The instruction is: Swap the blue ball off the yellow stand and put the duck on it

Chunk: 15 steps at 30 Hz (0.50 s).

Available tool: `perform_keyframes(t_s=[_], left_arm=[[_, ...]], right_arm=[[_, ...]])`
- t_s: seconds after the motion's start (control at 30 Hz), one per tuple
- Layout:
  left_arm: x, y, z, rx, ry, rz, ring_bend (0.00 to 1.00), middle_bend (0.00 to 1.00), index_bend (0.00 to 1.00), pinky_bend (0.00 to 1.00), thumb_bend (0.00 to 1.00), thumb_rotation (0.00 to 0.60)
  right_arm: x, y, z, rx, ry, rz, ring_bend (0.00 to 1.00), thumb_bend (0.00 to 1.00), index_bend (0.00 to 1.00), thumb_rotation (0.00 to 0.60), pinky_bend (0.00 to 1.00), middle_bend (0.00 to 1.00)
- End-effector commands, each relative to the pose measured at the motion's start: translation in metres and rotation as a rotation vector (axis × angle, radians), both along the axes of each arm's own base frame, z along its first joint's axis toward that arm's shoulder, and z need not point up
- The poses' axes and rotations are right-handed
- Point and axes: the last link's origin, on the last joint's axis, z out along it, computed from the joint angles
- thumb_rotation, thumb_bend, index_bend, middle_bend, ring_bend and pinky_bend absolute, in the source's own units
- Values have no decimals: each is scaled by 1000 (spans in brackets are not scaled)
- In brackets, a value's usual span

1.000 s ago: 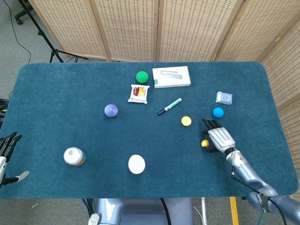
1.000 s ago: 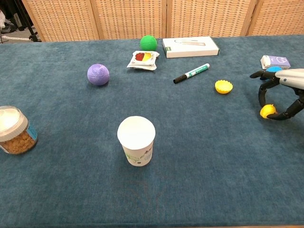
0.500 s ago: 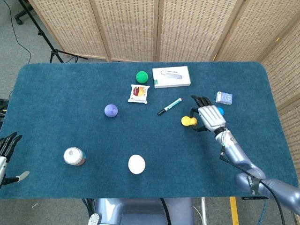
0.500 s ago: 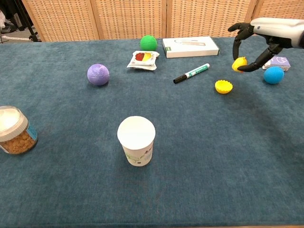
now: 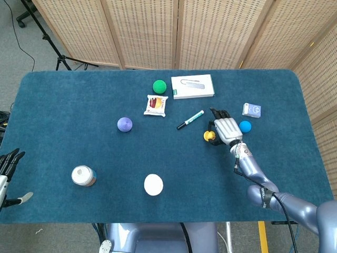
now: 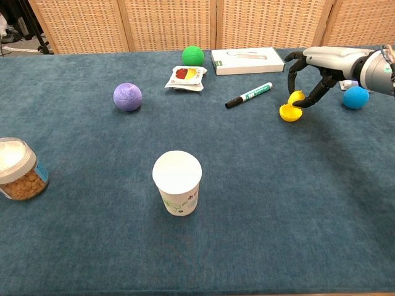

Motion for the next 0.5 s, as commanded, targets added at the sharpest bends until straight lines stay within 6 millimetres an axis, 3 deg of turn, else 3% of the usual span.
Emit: perform_keyframes(t_s=[0.03,0.5], left_arm=[[0,0,0,-2,1,3,0,0,0,0,0,600],[0,1,-2,-9,7,8,0,0,0,0,0,600]], right_arm=[[0,-3,-4,-1,8,-11,0,414,529,600,0,0],[-1,-5,-10,2,5,-36,0,412,529,600,0,0]])
